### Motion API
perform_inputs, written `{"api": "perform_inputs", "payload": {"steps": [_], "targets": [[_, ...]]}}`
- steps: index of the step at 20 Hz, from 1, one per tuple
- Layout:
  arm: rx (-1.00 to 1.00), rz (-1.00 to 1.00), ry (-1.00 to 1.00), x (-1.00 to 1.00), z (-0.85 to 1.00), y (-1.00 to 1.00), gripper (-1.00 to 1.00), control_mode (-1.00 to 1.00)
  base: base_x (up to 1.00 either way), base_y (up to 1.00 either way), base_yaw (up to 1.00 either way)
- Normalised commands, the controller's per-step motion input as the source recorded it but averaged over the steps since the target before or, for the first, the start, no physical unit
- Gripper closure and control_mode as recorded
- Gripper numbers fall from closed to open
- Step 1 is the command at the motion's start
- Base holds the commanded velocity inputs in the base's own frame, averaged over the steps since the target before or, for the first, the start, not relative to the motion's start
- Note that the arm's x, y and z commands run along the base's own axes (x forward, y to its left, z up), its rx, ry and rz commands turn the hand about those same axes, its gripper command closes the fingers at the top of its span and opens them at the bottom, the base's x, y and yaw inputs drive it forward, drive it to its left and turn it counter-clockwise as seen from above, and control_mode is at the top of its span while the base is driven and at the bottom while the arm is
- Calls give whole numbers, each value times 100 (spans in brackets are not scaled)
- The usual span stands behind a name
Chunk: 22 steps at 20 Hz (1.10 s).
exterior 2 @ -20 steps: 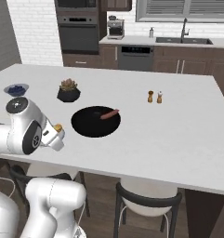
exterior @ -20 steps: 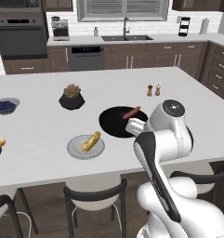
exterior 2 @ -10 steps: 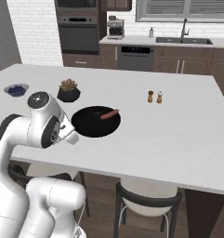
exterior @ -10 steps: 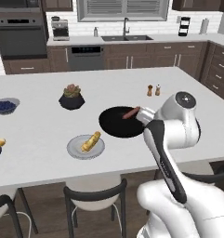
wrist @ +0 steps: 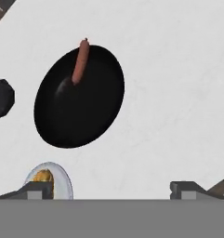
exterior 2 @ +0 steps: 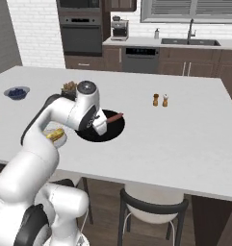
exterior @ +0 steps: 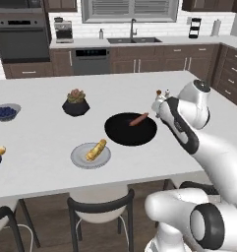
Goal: Place one bun and one sausage from the bowl on each plate.
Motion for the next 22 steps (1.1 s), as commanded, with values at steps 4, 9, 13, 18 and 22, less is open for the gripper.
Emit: {"api": "perform_inputs", "payload": {"steps": [4,9,13,18,22], "targets": [[-3,0,34,100,-44,14,-100,-100,0,0,0],[-4,1,8,100,-53,0,-100,-100,0,0,0],[-6,0,0,100,-44,0,-100,-100,0,0,0],[-7,0,0,72,-60,0,-100,-100,0,0,0],[-6,0,0,67,-35,2,-100,-100,0,0,0]]}}
